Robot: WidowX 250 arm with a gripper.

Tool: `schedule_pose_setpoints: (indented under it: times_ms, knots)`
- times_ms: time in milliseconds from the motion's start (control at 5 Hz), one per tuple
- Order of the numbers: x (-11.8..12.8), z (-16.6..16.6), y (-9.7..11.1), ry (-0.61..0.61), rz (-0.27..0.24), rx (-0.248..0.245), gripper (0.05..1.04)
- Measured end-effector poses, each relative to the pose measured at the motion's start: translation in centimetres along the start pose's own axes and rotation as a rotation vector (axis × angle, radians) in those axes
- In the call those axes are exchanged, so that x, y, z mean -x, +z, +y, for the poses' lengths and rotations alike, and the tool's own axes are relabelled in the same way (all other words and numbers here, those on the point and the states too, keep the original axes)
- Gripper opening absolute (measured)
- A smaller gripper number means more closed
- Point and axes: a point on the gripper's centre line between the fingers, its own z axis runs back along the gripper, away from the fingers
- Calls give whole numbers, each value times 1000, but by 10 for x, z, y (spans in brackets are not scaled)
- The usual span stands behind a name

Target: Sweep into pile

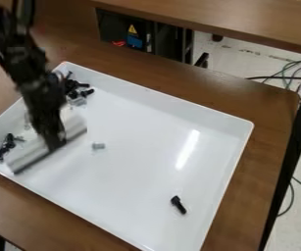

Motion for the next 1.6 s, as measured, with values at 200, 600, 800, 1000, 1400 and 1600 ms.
schedule_pose_setpoints:
  times_ms: [200, 600, 800, 1000, 1400, 1600]
  knots:
    - [-4, 5, -20, -56, 8, -48, 348]
    - [26, 24, -22, -190, 25, -75, 348]
    - [48, 49, -14, -187, 42, -93, 348]
    - [60, 72, -11, -254, 94, -101, 348]
    - [63, 90, -9, -402, 90, -79, 348]
    - [35, 88, -11, -471, 52, -59, 348]
